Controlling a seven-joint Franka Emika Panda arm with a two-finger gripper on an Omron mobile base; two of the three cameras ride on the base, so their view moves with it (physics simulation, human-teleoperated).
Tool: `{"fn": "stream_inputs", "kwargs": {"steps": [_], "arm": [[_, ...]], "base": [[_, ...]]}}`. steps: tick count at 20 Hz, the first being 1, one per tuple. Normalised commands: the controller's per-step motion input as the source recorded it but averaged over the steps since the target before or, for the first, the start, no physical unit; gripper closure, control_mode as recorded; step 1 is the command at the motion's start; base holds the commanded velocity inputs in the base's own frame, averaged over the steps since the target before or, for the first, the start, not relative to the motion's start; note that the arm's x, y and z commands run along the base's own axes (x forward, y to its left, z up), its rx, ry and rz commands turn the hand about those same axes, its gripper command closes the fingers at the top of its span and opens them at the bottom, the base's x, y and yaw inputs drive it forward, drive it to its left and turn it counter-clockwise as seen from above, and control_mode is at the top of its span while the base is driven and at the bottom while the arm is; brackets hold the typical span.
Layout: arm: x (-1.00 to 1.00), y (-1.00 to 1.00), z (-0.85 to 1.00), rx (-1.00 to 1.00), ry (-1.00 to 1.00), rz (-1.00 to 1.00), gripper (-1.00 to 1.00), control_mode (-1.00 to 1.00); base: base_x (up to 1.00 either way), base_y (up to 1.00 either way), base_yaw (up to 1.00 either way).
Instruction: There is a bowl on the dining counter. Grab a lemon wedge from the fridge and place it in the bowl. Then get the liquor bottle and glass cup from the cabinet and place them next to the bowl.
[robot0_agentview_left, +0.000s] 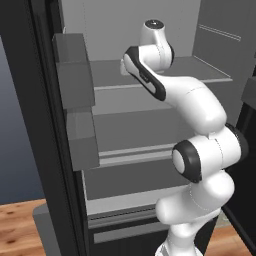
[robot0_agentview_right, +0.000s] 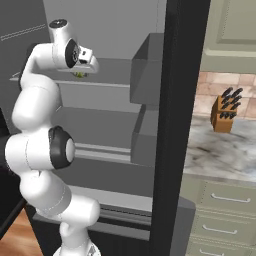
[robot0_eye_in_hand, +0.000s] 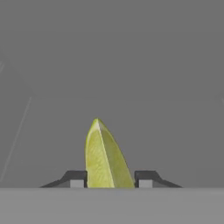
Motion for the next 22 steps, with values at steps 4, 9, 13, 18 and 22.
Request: {"fn": "stream_inputs", "kwargs": {"steps": [4,9,13,18,22], "arm": [[0.00,-0.02,-0.34,0.00,0.00,0.03,1.00,-1.00],[-0.53,0.00,0.03,0.02,-0.07,0.05,1.00,-1.00],[-1.00,0.00,0.41,0.08,-0.19,0.04,1.00,-1.00],[-1.00,0.00,0.61,0.07,-0.11,0.00,1.00,-1.00],[-1.00,-0.06,0.36,0.00,-0.01,0.00,1.00,-1.00]], "base": [[0.00,0.00,0.00],[0.00,0.00,0.00],[0.00,0.00,0.00],[0.00,0.00,0.00],[0.00,0.00,0.00]]}}
